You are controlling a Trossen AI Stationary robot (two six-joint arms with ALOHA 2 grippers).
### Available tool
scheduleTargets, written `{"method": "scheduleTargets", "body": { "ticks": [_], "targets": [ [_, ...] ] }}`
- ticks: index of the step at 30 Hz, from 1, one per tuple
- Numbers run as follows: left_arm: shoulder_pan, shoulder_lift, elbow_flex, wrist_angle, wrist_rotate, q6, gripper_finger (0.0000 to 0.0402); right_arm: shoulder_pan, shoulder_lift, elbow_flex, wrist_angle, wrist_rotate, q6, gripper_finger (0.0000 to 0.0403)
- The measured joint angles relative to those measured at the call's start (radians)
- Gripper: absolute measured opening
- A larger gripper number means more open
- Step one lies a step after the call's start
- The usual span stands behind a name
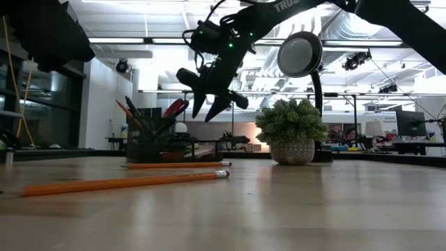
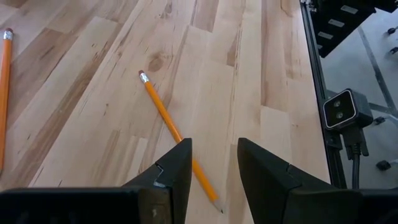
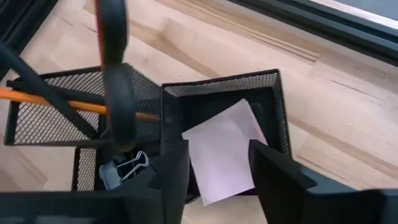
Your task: Pick and place office supplies into organizer
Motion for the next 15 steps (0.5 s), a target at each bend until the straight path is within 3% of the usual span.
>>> {"method": "scheduleTargets", "body": {
  "ticks": [7,15],
  "targets": [
    [0.0,0.0,0.0,-0.003,0.0,0.003,0.0117,-0.006,0.0,0.0,-0.006,-0.051,-0.001,0.0185],
    [0.0,0.0,0.0,-0.005,-0.011,0.021,0.0117,0.058,-0.026,0.0,-0.098,-0.104,-0.1,0.0161]
  ]
}}
